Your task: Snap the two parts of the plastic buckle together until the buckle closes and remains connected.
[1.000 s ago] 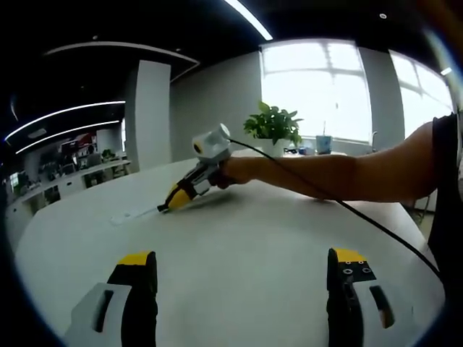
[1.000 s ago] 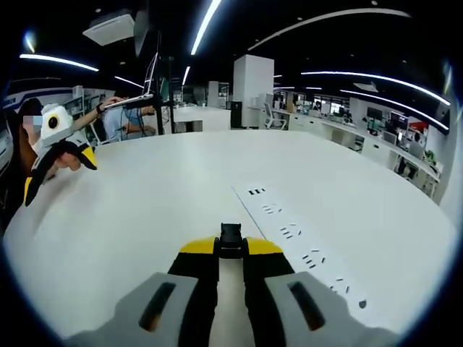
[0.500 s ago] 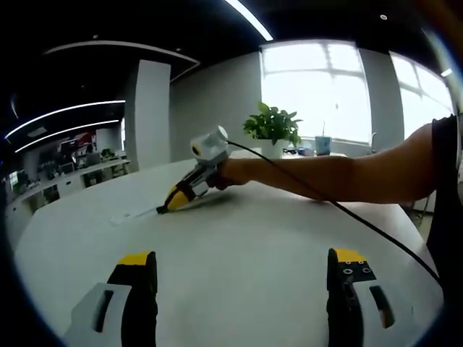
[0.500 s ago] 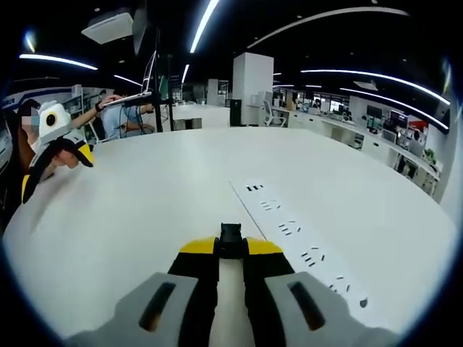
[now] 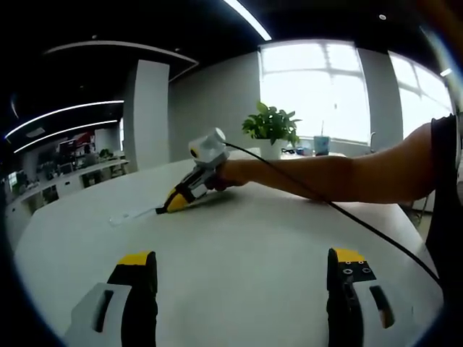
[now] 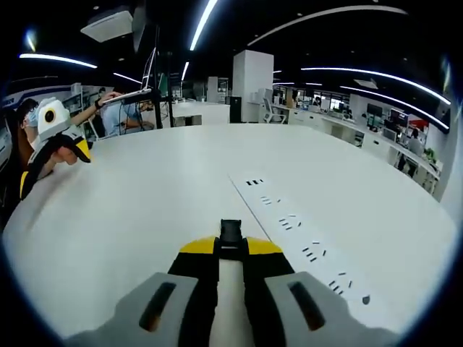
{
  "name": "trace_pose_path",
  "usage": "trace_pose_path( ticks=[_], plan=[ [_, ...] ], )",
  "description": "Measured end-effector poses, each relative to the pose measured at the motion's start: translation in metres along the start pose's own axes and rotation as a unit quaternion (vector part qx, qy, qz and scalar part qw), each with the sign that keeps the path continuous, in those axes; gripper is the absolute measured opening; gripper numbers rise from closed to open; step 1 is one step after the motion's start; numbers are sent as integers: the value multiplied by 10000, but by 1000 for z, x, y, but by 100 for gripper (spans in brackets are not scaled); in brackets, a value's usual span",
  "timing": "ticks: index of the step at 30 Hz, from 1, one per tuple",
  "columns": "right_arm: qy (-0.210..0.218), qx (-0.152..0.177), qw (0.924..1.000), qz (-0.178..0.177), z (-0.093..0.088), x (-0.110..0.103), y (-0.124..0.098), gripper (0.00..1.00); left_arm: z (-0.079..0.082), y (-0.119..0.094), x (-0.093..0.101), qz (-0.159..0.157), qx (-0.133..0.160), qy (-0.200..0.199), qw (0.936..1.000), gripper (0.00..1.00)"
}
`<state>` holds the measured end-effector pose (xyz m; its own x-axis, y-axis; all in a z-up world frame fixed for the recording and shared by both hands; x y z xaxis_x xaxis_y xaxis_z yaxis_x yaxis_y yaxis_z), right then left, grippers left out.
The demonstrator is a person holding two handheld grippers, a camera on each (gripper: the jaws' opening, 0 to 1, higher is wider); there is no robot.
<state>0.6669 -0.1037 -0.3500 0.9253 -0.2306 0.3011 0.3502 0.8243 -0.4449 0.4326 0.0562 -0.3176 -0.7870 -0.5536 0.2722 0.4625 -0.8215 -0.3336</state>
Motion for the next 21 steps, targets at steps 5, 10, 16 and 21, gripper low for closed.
trace_pose_path(
  ticks=[5,10,16,21],
  plan=[
    [-6,-24,10000,16,-1,2,0,10,-1,1,1,-5,-16,29,10000,99],
    [-13,-36,10000,38,-2,3,0,10,-2,1,1,-15,-38,10,10000,99],
    [9,-23,10000,38,-1,1,-1,10,-2,2,1,-12,-45,16,10000,99],
    [50,20,9999,104,-2,2,0,11,-3,2,1,-17,-65,15,10000,99]
  ],
)
Point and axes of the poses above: the point that each gripper's makers call its tool centre point, and the gripper's own axes: y roughly forward along the fingers, x roughly to its right, z roughly out of its top, the point moved 5 cm from there along -y, roughly backward along the fingers, and after that the axes turned 15 degrees about -y, right-handed, at the moved point
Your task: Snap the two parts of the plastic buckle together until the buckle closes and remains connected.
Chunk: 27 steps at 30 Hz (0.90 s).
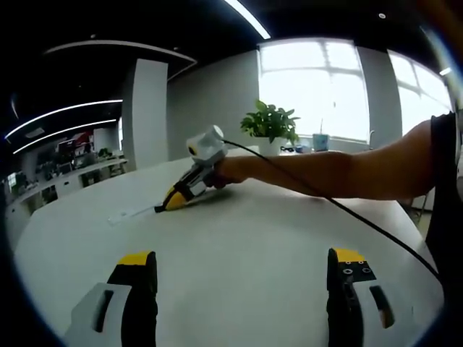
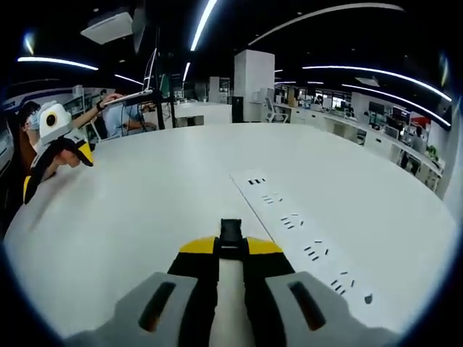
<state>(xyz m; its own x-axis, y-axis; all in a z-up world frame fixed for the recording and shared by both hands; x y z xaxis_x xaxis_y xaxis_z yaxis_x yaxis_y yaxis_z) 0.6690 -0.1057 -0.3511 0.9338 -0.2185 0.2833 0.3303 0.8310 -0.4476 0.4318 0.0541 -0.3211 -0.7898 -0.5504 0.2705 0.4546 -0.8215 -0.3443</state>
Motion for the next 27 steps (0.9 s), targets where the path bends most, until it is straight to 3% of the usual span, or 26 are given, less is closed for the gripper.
trace_pose_path(
  ticks=[6,7,8,9,10,17,19,21,22,24,27],
  plan=[
    [-107,-25,9999,25,1,-1,1,11,-1,1,1,-10,-33,14,10000,99],
    [-116,-1,9999,23,1,-1,1,17,-1,0,1,-16,-32,4,10000,99],
    [-32,90,9999,35,1,-2,2,35,-1,1,1,-13,-32,6,10000,99],
    [63,245,9992,316,3,-9,5,51,-2,1,1,-14,-39,14,10000,99],
    [-121,141,9996,233,1,-8,3,52,-2,1,1,-16,-47,16,10000,99],
    [136,134,9994,304,3,-13,5,55,-2,1,2,-35,-52,16,10000,99],
    [-2,169,9994,316,4,-8,7,61,-2,1,1,-24,-50,14,10000,99],
    [106,227,9987,441,8,-16,7,68,-3,1,1,-28,-54,7,10000,99],
    [100,271,9985,469,9,-16,7,75,-3,1,1,-33,-52,9,10000,99],
    [-117,730,9970,224,26,-20,8,100,-3,1,1,-40,-58,14,10000,99],
    [-128,640,9976,225,25,-15,6,100,-3,1,1,-39,-57,10,10000,99]
  ],
)
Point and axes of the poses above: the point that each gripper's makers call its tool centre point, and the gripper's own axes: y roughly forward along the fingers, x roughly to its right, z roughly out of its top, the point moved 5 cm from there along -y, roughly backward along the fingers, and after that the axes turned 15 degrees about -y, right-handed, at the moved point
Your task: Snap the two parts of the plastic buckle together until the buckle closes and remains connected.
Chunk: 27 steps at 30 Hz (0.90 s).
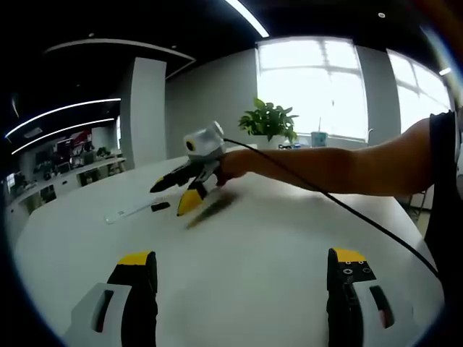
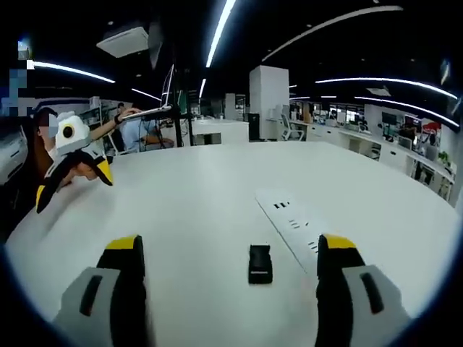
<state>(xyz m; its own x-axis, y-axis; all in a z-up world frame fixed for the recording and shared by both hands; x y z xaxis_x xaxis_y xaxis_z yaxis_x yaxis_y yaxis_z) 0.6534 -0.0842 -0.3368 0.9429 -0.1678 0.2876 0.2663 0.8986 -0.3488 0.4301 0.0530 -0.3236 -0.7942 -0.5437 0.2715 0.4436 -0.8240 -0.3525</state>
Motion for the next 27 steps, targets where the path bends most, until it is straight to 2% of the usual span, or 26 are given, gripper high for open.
trace_pose_path(
  ticks=[5,11,13,17,19,25,27],
  plan=[
    [-13,-224,9997,-6,-4,1,1,100,1,-1,-1,16,15,-1,10000,99],
    [59,-201,9997,-93,-6,8,-1,100,2,-2,-1,17,36,4,10000,99],
    [31,-235,9997,-111,-5,4,-2,100,3,-2,0,0,50,-4,10000,99],
    [145,-321,9993,-143,-7,-1,-3,100,4,-2,-3,165,54,94,9998,99],
    [107,-287,9989,-356,-7,-2,-4,100,4,-3,-3,140,65,35,9999,99],
    [89,-169,9977,-649,-6,-6,-3,100,5,-3,-2,152,90,47,9998,99],
    [32,-92,9960,-887,-2,-8,-4,100,5,-3,-3,163,93,52,9998,99]
  ],
)
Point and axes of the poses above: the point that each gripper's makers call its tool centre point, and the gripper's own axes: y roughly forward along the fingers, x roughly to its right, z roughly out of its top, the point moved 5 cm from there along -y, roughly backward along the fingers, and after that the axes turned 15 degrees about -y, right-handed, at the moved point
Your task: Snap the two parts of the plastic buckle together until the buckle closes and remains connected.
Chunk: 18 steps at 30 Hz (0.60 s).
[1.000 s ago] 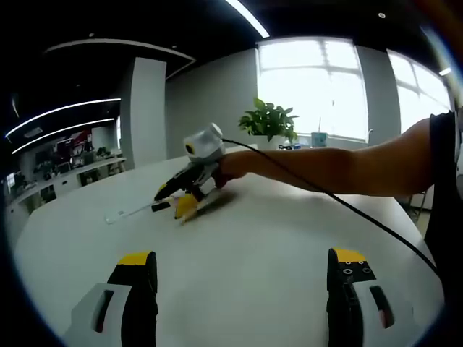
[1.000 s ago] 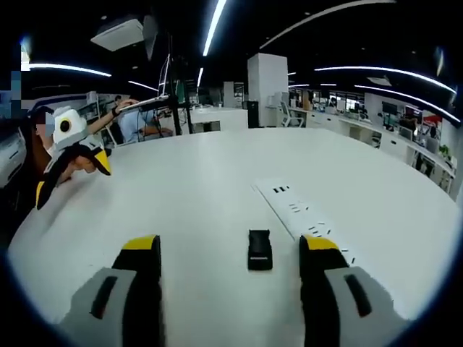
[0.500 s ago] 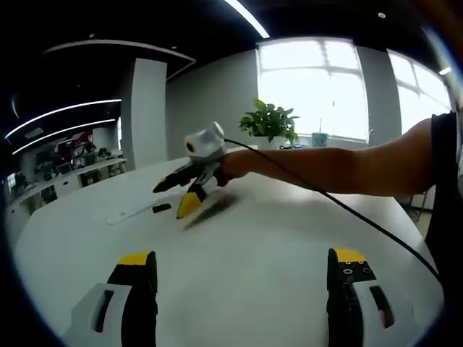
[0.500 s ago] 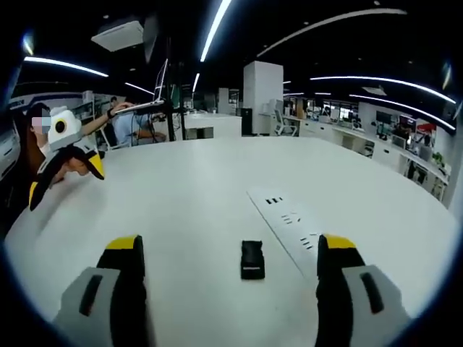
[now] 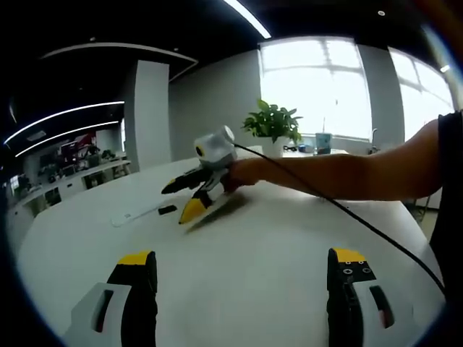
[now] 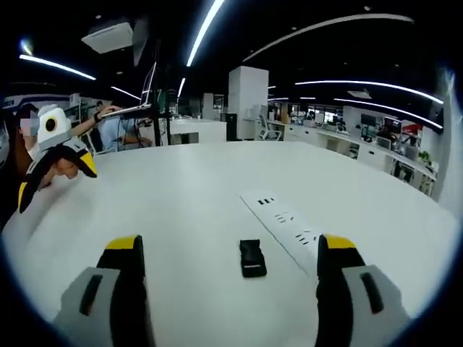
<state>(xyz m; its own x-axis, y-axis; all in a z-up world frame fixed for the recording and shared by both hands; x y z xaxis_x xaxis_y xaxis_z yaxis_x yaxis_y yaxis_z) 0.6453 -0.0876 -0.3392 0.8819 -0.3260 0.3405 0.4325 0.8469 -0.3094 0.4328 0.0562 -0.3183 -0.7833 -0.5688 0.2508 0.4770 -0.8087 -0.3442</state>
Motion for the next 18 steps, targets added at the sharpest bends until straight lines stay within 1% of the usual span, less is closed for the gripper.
trace_pose_path(
  ticks=[2,4,5,8,13,15,18],
  plan=[
    [93,74,9998,-176,4,1,-2,100,0,0,0,13,-10,4,10000,99],
    [186,107,9996,-194,7,3,-3,100,-1,1,0,-9,-23,10,10000,99],
    [154,52,9996,-221,7,1,-3,100,-1,1,1,-15,-22,14,10000,99],
    [134,40,9996,-235,9,-1,-4,100,-1,1,1,-13,-23,15,10000,99],
    [138,-70,9994,-300,3,-4,-6,100,1,1,-3,70,64,1,10000,99],
    [152,-101,9992,-353,1,-5,-9,100,0,2,-4,72,43,-40,10000,100],
    [226,-131,9989,-379,0,-4,-13,100,-3,3,-2,80,-22,43,10000,100]
  ],
)
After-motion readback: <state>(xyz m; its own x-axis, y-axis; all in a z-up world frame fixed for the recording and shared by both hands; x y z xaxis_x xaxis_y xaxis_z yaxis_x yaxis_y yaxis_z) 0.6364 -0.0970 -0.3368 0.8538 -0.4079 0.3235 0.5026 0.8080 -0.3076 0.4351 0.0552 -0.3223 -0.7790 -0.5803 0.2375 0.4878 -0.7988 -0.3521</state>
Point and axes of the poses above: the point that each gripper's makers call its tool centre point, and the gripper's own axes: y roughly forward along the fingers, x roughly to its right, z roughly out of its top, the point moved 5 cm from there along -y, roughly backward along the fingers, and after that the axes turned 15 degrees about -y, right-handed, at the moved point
